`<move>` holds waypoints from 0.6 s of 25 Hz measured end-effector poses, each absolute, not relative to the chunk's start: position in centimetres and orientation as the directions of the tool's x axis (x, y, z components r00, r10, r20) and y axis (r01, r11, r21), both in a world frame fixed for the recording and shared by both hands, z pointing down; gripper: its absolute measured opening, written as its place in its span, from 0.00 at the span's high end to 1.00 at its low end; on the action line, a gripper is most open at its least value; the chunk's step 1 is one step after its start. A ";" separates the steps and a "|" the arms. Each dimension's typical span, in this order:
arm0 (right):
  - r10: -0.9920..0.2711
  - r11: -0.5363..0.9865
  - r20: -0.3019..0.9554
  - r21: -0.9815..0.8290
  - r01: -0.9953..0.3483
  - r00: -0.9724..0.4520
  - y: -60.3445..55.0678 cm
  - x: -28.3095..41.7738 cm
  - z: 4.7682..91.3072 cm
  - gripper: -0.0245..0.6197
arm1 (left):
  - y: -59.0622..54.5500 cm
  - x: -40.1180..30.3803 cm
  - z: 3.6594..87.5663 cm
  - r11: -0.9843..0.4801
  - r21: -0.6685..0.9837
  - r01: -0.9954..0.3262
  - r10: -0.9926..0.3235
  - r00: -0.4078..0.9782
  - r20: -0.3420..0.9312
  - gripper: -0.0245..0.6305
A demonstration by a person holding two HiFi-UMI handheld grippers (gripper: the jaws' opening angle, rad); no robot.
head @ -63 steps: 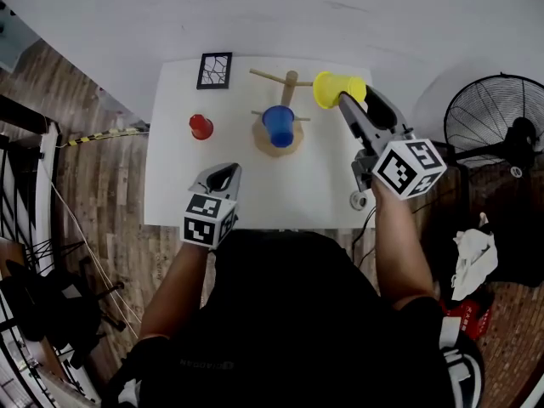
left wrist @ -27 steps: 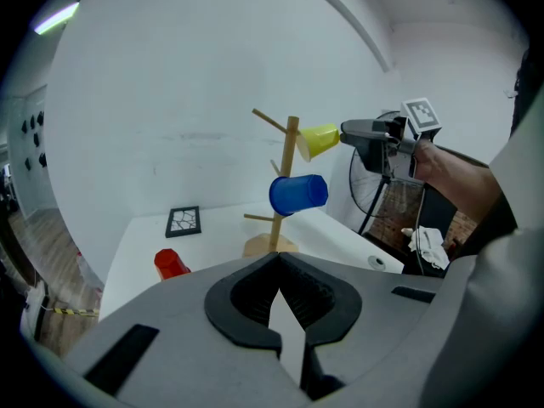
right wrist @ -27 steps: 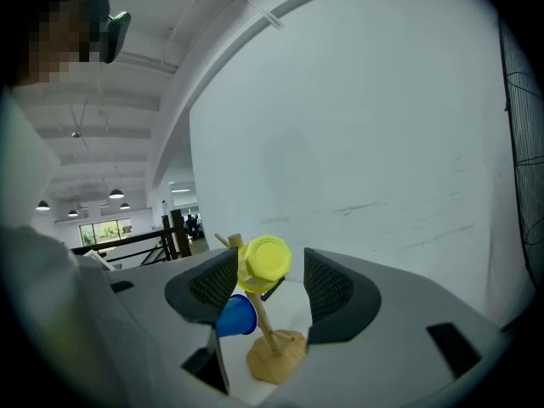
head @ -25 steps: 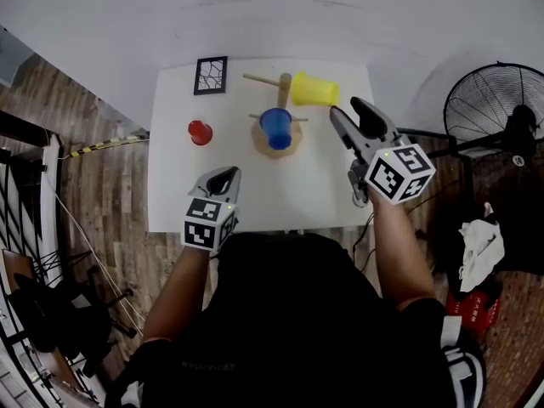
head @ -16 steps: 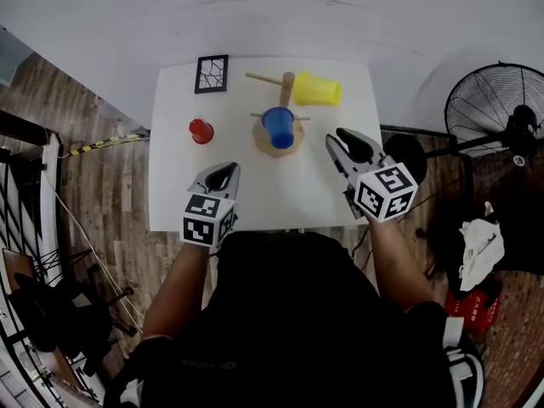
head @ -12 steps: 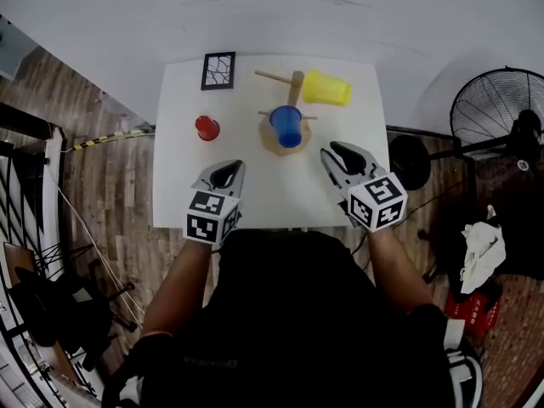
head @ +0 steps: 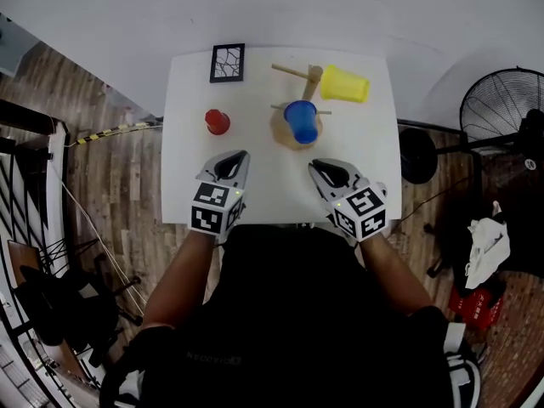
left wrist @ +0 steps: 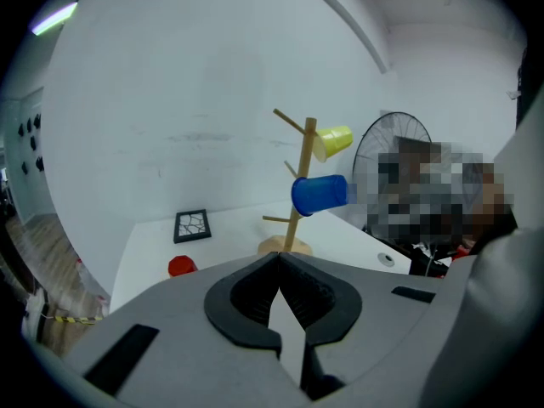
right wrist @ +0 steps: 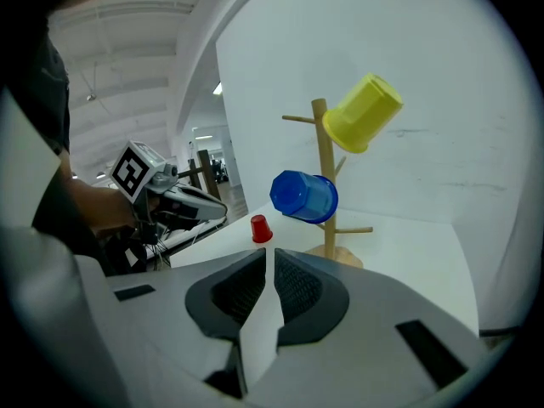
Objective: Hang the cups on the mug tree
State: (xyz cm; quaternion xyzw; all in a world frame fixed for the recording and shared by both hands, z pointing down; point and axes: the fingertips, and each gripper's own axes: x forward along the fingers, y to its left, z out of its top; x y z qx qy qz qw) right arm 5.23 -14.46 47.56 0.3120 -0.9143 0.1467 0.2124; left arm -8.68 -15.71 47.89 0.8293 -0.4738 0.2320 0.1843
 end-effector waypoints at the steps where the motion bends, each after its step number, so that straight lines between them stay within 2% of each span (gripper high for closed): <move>1: -0.503 0.763 0.485 -0.138 -0.631 -0.715 -14.3 4.9 47.8 0.91 | -16.1 -9.4 48.0 -0.472 0.076 -0.878 -0.709 0.430 0.559 0.94; 7: -0.493 0.756 0.499 -0.161 -0.635 -0.713 -13.4 2.9 49.0 0.94 | -19.0 -15.0 49.1 -0.365 -0.001 -0.931 -0.780 0.305 0.546 0.93; 9: -0.500 0.746 0.500 -0.164 -0.645 -0.707 -13.3 2.5 49.1 0.94 | -20.1 -17.1 49.8 -0.331 -0.021 -0.944 -0.792 0.265 0.550 0.81; 13: -0.514 0.728 0.512 -0.164 -0.666 -0.688 -13.0 2.1 49.5 0.94 | -22.6 -20.1 52.1 -0.315 -0.026 -0.949 -0.759 0.235 0.607 0.67; 15: -0.522 0.716 0.519 -0.165 -0.678 -0.677 -12.8 2.1 49.5 0.94 | -23.7 -20.9 53.2 -0.319 -0.035 -0.947 -0.740 0.226 0.633 0.62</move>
